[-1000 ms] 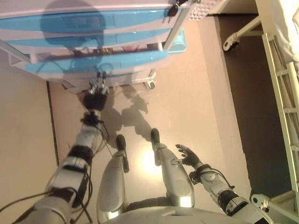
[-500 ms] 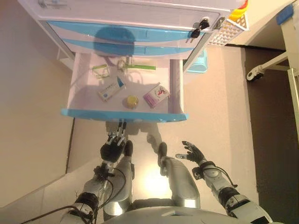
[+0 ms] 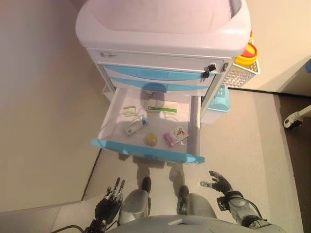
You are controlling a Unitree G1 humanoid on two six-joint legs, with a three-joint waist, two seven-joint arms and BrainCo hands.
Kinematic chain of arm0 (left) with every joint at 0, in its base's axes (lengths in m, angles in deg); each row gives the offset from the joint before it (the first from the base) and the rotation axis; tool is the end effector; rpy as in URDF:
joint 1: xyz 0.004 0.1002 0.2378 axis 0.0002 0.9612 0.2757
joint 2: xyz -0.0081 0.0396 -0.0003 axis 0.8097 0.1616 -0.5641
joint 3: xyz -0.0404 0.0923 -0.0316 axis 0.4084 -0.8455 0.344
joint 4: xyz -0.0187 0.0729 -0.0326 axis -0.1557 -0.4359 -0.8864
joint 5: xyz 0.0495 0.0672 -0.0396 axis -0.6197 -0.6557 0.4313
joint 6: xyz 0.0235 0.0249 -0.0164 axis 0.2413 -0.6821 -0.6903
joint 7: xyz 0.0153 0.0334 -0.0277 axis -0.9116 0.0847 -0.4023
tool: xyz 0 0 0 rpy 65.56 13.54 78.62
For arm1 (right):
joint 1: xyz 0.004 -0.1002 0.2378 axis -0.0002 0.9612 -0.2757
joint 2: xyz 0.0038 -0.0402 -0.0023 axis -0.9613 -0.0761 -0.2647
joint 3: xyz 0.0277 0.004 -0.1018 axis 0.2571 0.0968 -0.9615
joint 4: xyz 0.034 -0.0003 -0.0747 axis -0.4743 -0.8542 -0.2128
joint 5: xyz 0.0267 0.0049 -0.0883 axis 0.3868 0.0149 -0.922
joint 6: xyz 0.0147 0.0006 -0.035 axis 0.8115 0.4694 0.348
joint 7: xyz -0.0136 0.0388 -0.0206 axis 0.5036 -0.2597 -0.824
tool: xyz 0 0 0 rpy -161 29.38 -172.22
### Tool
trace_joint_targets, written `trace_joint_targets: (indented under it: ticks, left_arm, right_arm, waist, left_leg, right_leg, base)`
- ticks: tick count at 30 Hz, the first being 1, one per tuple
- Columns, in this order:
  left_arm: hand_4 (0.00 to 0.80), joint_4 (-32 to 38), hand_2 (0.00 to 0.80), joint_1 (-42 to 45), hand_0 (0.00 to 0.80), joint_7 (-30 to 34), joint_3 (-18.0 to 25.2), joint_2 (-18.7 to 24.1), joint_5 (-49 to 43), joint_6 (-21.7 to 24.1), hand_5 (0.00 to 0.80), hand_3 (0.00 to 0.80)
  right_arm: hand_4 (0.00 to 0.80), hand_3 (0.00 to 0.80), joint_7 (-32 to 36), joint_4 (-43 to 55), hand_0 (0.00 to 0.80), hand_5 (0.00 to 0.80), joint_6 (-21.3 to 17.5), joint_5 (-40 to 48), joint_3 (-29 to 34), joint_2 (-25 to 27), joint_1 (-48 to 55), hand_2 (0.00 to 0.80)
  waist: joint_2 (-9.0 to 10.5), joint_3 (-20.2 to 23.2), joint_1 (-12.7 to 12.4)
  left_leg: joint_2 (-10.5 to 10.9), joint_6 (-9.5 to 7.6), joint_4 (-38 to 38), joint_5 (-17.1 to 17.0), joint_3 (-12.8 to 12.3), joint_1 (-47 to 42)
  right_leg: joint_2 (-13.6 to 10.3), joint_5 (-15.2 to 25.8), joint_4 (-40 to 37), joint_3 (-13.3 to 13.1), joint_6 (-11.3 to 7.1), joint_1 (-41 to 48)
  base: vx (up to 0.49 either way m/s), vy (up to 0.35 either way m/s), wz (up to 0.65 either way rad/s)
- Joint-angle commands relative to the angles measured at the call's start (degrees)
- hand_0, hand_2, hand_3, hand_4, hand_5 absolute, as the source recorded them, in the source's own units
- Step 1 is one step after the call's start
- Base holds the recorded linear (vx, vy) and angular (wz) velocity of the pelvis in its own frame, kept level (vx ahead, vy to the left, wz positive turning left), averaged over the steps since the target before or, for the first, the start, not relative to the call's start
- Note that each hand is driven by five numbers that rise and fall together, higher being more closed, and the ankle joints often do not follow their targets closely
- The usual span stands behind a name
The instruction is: Open the drawer and pick up the medicine
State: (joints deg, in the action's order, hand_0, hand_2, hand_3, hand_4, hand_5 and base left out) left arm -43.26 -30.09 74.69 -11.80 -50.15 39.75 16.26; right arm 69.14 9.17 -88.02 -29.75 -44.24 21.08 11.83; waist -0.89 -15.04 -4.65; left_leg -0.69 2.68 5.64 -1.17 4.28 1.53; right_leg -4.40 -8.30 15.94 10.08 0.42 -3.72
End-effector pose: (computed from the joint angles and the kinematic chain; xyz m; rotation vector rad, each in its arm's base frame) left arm 0.0316 0.2259 -0.1144 -1.2263 0.5312 0.2410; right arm 0.1026 -0.2331 -0.0964 -0.3200 0.9145 0.0217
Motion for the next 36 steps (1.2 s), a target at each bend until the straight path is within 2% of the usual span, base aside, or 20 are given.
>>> trace_joint_targets:
  ticks: [1, 2, 5, 7, 9, 10, 11, 14, 15, 18, 19, 20, 21, 24, 25, 27, 31, 36]
  left_arm:
    - [0.000, -0.7, 0.000, -1.9, 0.000, -10.9, -0.5, 0.5, -7.8, 9.8, 0.000, 0.000]
    - [0.000, -0.9, 0.000, -2.0, 0.000, -13.1, -0.5, 0.6, -9.2, 10.7, 0.000, 0.000]
    - [0.000, -2.2, 0.000, -3.4, 0.000, -27.4, -1.1, 1.5, -22.5, 16.5, 0.000, 0.000]
    - [0.000, -2.4, 0.000, -4.1, 0.000, -31.5, -2.5, 2.1, -29.5, 18.7, 0.000, 0.000]
    - [0.000, -2.2, 0.000, -4.5, 0.000, -35.8, -4.7, 2.6, -36.4, 19.2, 0.000, 0.000]
    - [0.000, -2.0, 0.000, -4.5, 0.000, -36.5, -5.4, 2.8, -37.8, 19.3, 0.000, 0.000]
    - [0.000, -1.3, 0.000, -4.1, 0.000, -38.5, -7.4, 3.7, -42.7, 19.5, 0.000, 0.000]
    - [0.000, -0.4, 0.000, -2.7, 0.000, -41.7, -11.6, 4.7, -51.5, 20.9, 0.000, 0.000]
    - [0.000, -0.4, 0.000, -2.1, 0.000, -42.3, -13.2, 4.9, -53.5, 21.1, 0.000, 0.000]
    - [0.000, -0.5, 0.000, -1.1, 0.000, -42.9, -14.1, 4.5, -54.4, 20.7, 0.000, 0.000]
    - [0.000, -0.7, 0.000, -1.0, 0.000, -43.0, -14.0, 4.2, -54.3, 20.3, 0.000, 0.000]
    - [0.000, -0.8, 0.000, -0.9, 0.000, -43.0, -13.7, 4.0, -54.4, 20.2, 0.000, 0.000]
    - [0.000, -0.6, 0.000, -0.9, 0.000, -43.1, -13.4, 3.8, -54.5, 20.1, 0.000, 0.000]
    - [0.000, 0.2, 0.000, -0.6, 0.000, -43.3, -12.7, 3.3, -54.6, 19.4, 0.000, 0.000]
    - [0.000, 0.5, 0.000, -0.5, 0.000, -43.5, -12.3, 3.2, -54.8, 19.2, 0.000, 0.000]
    - [0.000, 0.6, 0.000, -0.5, 0.000, -43.8, -12.0, 3.0, -55.2, 18.8, 0.000, 0.000]
    - [0.000, 0.2, 0.000, -0.2, 0.000, -44.0, -12.2, 2.9, -55.4, 19.0, 0.000, 0.000]
    - [0.000, -0.6, 0.000, -0.4, 0.000, -43.0, -11.9, 3.9, -55.9, 17.7, 0.000, 0.000]
  right_arm:
    - [0.000, 0.000, -3.4, -0.4, 0.000, 0.000, 3.2, -0.1, 1.2, 0.4, 0.4, 0.000]
    - [0.000, 0.000, -4.0, -0.7, 0.000, 0.000, 3.4, -0.2, 1.6, 0.4, 0.6, 0.000]
    - [0.000, 0.000, -10.8, -1.8, 0.000, 0.000, 5.8, 1.0, 3.9, 0.3, 0.9, 0.000]
    - [0.000, 0.000, -15.1, -2.0, 0.000, 0.000, 6.4, 1.9, 5.5, 1.0, 0.9, 0.000]
    - [0.000, 0.000, -21.2, -0.8, 0.000, 0.000, 4.3, 3.3, 7.9, 2.3, 0.9, 0.000]
    - [0.000, 0.000, -21.9, 0.0, 0.000, 0.000, 4.4, 3.5, 8.6, 2.8, 0.9, 0.000]
    - [0.000, 0.000, -26.0, 2.8, 0.000, 0.000, 2.0, 4.4, 10.3, 4.2, 1.0, 0.000]
    - [0.000, 0.000, -31.5, 13.2, 0.000, 0.000, 1.1, 4.6, 13.2, 7.1, 1.3, 0.000]
    - [0.000, 0.000, -33.5, 18.0, 0.000, 0.000, -0.2, 3.8, 14.5, 8.3, 1.3, 0.000]
    - [0.000, 0.000, -35.7, 29.8, 0.000, 0.000, -0.6, 1.2, 15.9, 10.4, 1.0, 0.000]
    - [0.000, 0.000, -35.9, 34.1, 0.000, 0.000, -2.1, -0.7, 15.8, 11.1, 0.4, 0.000]
    - [0.000, 0.000, -34.8, 37.9, 0.000, 0.000, -3.4, -3.1, 15.8, 11.8, -0.3, 0.000]
    - [0.000, 0.000, -33.3, 41.6, 0.000, 0.000, -2.7, -5.1, 15.2, 12.3, -0.8, 0.000]
    - [0.000, 0.000, -25.7, 51.9, 0.000, 0.000, -2.5, -10.4, 10.6, 14.2, -2.7, 0.000]
    - [0.000, 0.000, -20.9, 54.9, 0.000, 0.000, -3.2, -12.6, 8.3, 15.1, -3.4, 0.000]
    - [0.000, 0.000, -12.7, 58.1, 0.000, 0.000, -5.8, -14.5, 4.5, 17.7, -4.8, 0.000]
    - [0.000, 0.000, -1.0, 62.6, 0.000, 0.000, -11.7, -15.4, -1.4, 22.0, -6.8, 0.000]
    - [0.000, 0.000, 7.5, 67.4, 0.000, 0.000, -17.0, -17.2, -9.8, 24.4, -9.7, 0.000]
  waist:
    - [2.02, 0.2, 0.7]
    - [2.07, 0.5, 0.8]
    - [2.43, 2.0, 1.4]
    - [2.61, 2.7, 1.8]
    - [2.98, 3.4, 2.3]
    - [3.13, 3.5, 2.5]
    - [3.49, 3.9, 2.9]
    - [3.78, 4.4, 4.0]
    - [3.75, 4.7, 4.6]
    - [3.47, 5.3, 5.5]
    - [3.39, 5.7, 5.9]
    - [3.32, 6.1, 6.0]
    - [3.29, 6.3, 6.1]
    - [3.31, 7.1, 5.8]
    - [3.42, 7.4, 5.6]
    - [3.69, 8.2, 5.0]
    - [4.22, 9.1, 3.9]
    - [4.60, 9.6, 2.4]
  left_leg:
    - [5.0, -3.77, 4.4, 6.0, -1.0, -0.7]
    - [5.1, -3.86, 4.1, 6.0, -1.0, -1.0]
    - [5.2, -4.13, 2.3, 5.8, -1.1, -2.7]
    - [5.2, -4.26, 1.3, 5.7, -1.4, -3.5]
    - [5.0, -4.43, 0.0, 5.5, -1.8, -4.4]
    - [5.0, -4.50, -0.2, 5.5, -2.0, -4.6]
    - [4.8, -4.61, -0.9, 5.5, -2.5, -5.0]
    - [4.4, -4.80, -2.6, 5.2, -3.8, -5.8]
    - [4.3, -4.88, -3.3, 5.1, -4.2, -6.1]
    - [4.2, -5.00, -4.6, 5.1, -5.2, -6.6]
    - [4.2, -5.01, -4.9, 5.1, -5.6, -6.7]
    - [4.2, -4.97, -5.2, 5.2, -5.9, -6.8]
    - [4.1, -4.92, -5.3, 5.2, -6.2, -6.8]
    - [4.1, -4.73, -5.9, 4.9, -6.5, -6.6]
    - [4.1, -4.59, -6.5, 4.6, -6.5, -6.6]
    - [3.9, -4.29, -7.4, 4.0, -6.5, -6.5]
    - [3.6, -3.82, -8.8, 3.2, -5.7, -6.3]
    - [3.8, -3.85, -8.4, 3.2, -4.6, -5.8]
  right_leg:
    - [1.1, 2.7, -4.7, -1.0, -0.23, 5.4]
    - [1.2, 2.9, -5.0, -1.1, -0.33, 5.6]
    - [1.4, 3.7, -6.5, -2.2, -0.94, 6.6]
    - [1.5, 4.3, -7.3, -2.8, -1.34, 7.1]
    - [1.6, 5.3, -8.6, -3.8, -1.97, 7.4]
    - [1.7, 5.6, -9.0, -4.2, -2.12, 7.5]
    - [1.8, 6.3, -9.8, -4.9, -2.44, 7.6]
    - [2.1, 7.5, -11.1, -6.3, -2.92, 7.6]
    - [2.1, 7.9, -11.7, -6.8, -3.14, 7.5]
    - [2.0, 8.5, -12.5, -7.6, -3.53, 7.2]
    - [1.9, 8.7, -12.9, -7.8, -3.67, 7.1]
    - [1.8, 8.8, -13.3, -7.8, -3.86, 7.0]
    - [1.7, 8.9, -13.5, -7.8, -3.96, 6.9]
    - [1.3, 9.3, -14.5, -7.4, -4.35, 6.7]
    - [1.1, 9.5, -15.0, -7.1, -4.51, 6.6]
    - [0.9, 9.7, -15.7, -6.6, -4.65, 6.6]
    - [0.8, 9.8, -16.5, -5.6, -4.78, 6.6]
    - [0.6, 9.1, -16.0, -4.7, -4.69, 6.9]
  base:
    - [0.099, 0.006, 0.00]
    - [0.090, 0.011, -0.02]
    - [0.082, 0.011, -0.03]
    - [0.062, 0.004, 0.00]
    - [0.051, -0.011, -0.12]
    - [0.039, -0.022, -0.16]
    - [0.019, -0.019, -0.16]
    - [0.004, 0.009, -0.18]
    - [-0.006, 0.051, -0.30]
    - [-0.014, 0.063, -0.23]
    - [-0.031, 0.066, -0.27]
    - [-0.037, 0.061, -0.24]
    - [-0.034, 0.049, -0.13]
    - [-0.037, 0.028, -0.12]
    - [-0.033, 0.005, -0.07]
    - [-0.029, -0.003, 0.00]
    - [-0.011, -0.014, 0.11]
    - [-0.004, -0.023, 0.14]
